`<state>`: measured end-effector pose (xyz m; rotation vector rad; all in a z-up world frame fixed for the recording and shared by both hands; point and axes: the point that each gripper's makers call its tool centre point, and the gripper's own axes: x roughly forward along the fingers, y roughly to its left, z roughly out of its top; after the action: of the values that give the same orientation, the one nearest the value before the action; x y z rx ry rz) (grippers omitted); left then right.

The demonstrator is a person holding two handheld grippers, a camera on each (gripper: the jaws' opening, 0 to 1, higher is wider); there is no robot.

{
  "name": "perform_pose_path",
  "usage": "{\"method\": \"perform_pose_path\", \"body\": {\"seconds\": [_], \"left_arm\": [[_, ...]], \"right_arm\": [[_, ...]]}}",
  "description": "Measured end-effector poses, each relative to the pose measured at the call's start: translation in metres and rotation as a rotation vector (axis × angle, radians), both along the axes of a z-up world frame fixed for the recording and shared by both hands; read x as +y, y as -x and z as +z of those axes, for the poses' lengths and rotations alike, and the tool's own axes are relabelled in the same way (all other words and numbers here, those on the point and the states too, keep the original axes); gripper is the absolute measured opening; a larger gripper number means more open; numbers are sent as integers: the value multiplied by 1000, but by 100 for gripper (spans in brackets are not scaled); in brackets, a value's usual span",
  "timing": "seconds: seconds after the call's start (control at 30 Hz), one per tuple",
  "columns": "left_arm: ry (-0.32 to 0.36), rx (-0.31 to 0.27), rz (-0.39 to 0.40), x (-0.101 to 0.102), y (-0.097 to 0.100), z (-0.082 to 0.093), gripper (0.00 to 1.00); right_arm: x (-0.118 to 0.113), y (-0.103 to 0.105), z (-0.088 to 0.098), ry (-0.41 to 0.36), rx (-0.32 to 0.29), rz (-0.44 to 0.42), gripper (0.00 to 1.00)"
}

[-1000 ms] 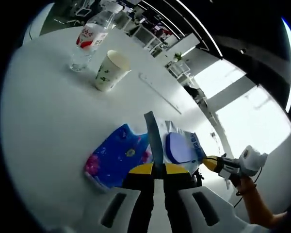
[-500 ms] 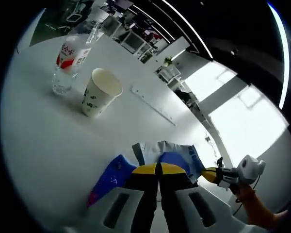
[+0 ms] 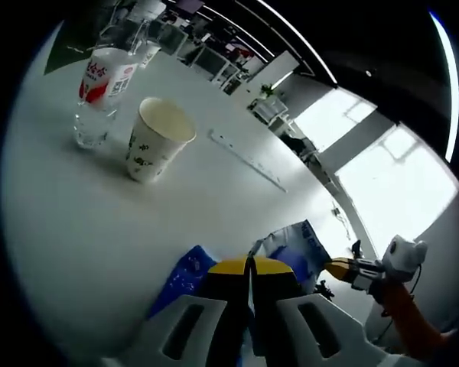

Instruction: Arrange the tabletop items into an orderly group along one side of the table until the central work area is clear of visible clutter.

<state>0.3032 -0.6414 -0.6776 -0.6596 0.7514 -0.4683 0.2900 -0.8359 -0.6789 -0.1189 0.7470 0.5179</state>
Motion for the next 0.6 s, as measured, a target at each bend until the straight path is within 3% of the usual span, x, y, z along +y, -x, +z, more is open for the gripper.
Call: {"method": "perform_pose_path", "body": {"seconds": [0.23,0.33,0.6], "left_arm": [[10,-13,-2,1,9,8,0],[-22,-34,-21,1,14,9,1],[-99,-77,-59,1,35,12,31]], "right_arm": [[0,3,0,-13,20,-20,0],[1,6,0,-21,33,-33,0],[1,9,0,-39,57,-57,0]]}}
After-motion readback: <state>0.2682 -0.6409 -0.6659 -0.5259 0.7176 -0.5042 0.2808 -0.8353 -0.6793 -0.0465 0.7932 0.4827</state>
